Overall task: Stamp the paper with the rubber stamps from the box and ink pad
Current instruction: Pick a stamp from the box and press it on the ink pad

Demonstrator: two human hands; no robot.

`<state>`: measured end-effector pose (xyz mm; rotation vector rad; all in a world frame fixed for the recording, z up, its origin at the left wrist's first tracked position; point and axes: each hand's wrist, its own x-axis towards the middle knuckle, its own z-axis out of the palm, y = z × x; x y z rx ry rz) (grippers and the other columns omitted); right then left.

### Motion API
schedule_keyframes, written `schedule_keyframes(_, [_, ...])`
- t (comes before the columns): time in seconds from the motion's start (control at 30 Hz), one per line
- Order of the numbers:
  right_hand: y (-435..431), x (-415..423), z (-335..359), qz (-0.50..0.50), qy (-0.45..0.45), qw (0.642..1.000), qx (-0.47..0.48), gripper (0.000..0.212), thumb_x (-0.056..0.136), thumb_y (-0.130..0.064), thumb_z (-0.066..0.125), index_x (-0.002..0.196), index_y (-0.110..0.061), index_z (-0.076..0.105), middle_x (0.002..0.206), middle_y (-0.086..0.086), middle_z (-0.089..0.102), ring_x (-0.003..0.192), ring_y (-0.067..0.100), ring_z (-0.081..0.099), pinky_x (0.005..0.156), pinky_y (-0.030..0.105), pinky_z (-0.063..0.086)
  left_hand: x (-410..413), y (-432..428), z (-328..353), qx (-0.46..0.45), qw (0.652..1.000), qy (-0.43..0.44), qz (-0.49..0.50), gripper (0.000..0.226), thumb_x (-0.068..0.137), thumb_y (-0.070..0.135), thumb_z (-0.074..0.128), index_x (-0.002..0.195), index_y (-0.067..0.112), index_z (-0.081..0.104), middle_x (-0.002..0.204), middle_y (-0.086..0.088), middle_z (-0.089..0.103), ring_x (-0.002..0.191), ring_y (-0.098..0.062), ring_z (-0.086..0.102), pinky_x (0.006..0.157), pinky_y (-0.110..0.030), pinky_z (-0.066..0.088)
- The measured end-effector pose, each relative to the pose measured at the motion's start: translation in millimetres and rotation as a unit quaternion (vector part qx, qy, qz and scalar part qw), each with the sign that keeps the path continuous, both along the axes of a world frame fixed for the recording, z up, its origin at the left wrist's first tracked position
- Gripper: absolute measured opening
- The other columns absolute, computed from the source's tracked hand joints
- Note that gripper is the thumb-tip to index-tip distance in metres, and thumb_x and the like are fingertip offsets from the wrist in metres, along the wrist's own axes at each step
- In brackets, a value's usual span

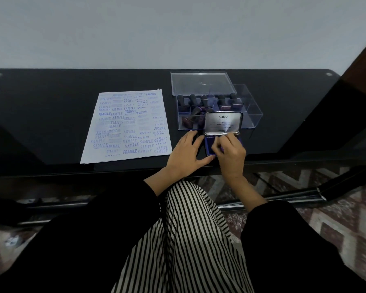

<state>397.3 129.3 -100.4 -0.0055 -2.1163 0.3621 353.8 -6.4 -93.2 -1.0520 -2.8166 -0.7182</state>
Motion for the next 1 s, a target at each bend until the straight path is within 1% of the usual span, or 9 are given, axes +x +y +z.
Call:
schedule_keyframes(0.1, [0,2,-5,-0.011,0.014,1.000,0.021,0.028,0.076,0.008,0.061,0.055,-0.005,0.048,0.055,0.010,0.046,0.048,0.020,0.045,0.052,0.024,0.036,0,0,-1,0.001,1.000,0.004,-0.001,0.073,0.087,0.053,0.051,0.143,0.010,0.033,0.150,-0.013,0.028,0.141,-0.026,0.025,0.118,-0.034,0.019])
schedule_keyframes(0.27, [-1,4,-12,-0.024,0.033,0.998,0.040,0.030,0.084,-0.001,0.054,0.055,-0.005,0.047,0.056,0.011,0.045,0.050,0.021,0.043,0.049,0.028,0.039,0,0,0,-0.006,1.000,0.004,-0.002,0.072,0.089,0.052,0.050,0.144,0.010,0.030,0.151,-0.013,0.025,0.142,-0.025,0.021,0.118,-0.032,0.016])
schedule_keyframes(0.37, [-1,3,-12,-0.028,0.034,0.998,0.041,0.030,0.084,-0.001,0.055,0.056,-0.005,0.047,0.056,0.010,0.045,0.051,0.020,0.042,0.050,0.027,0.038,0,0,0,-0.008,1.000,0.005,-0.003,0.072,0.089,0.052,0.049,0.144,0.010,0.030,0.151,-0.013,0.025,0.142,-0.025,0.021,0.118,-0.033,0.016])
schedule_keyframes(0.47, [-1,0,-4,-0.016,0.026,0.999,0.023,0.025,0.079,0.001,0.057,0.056,-0.005,0.048,0.055,0.009,0.046,0.054,0.014,0.039,0.053,0.020,0.033,-1,0,0,-0.006,1.000,0.006,-0.001,0.073,0.088,0.053,0.049,0.144,0.010,0.031,0.151,-0.013,0.027,0.141,-0.025,0.023,0.118,-0.033,0.018])
schedule_keyframes(0.57, [1,-9,7,-0.014,-0.012,1.000,-0.008,0.024,0.079,-0.007,0.055,0.056,-0.007,0.048,0.053,0.006,0.046,0.050,0.009,0.034,0.048,0.016,0.027,0,0,0,-0.009,1.000,0.001,0.001,0.074,0.088,0.055,0.049,0.144,0.010,0.031,0.151,-0.013,0.025,0.142,-0.025,0.022,0.118,-0.033,0.017])
schedule_keyframes(0.67, [6,-22,19,-0.037,-0.075,0.996,-0.038,0.028,0.081,-0.017,0.054,0.055,-0.007,0.047,0.049,0.007,0.048,0.041,0.019,0.044,0.039,0.024,0.034,1,0,1,-0.010,1.000,0.001,0.001,0.075,0.088,0.056,0.048,0.145,0.010,0.030,0.152,-0.013,0.024,0.142,-0.025,0.020,0.119,-0.033,0.016])
schedule_keyframes(0.77, [9,-31,24,-0.067,-0.121,0.989,-0.045,0.028,0.080,-0.014,0.058,0.055,-0.007,0.048,0.047,0.010,0.050,0.041,0.026,0.049,0.040,0.026,0.033,0,0,1,-0.010,1.000,0.004,0.000,0.075,0.088,0.056,0.047,0.145,0.010,0.030,0.152,-0.013,0.024,0.142,-0.024,0.021,0.119,-0.033,0.017])
schedule_keyframes(0.9, [10,-37,23,-0.106,-0.132,0.986,-0.007,0.027,0.077,-0.015,0.060,0.053,-0.010,0.049,0.044,0.007,0.050,0.038,0.023,0.048,0.041,0.021,0.024,-1,0,-1,-0.007,1.000,0.006,0.000,0.075,0.088,0.057,0.047,0.144,0.011,0.031,0.152,-0.013,0.025,0.142,-0.024,0.021,0.118,-0.034,0.017])
schedule_keyframes(1.0, [9,-34,22,-0.125,-0.097,0.986,0.043,0.026,0.076,-0.017,0.054,0.052,-0.012,0.048,0.042,0.002,0.047,0.033,0.018,0.042,0.037,0.019,0.021,-1,0,-2,-0.009,1.000,0.001,0.000,0.075,0.088,0.057,0.047,0.145,0.011,0.030,0.153,-0.012,0.023,0.143,-0.024,0.020,0.119,-0.034,0.016])
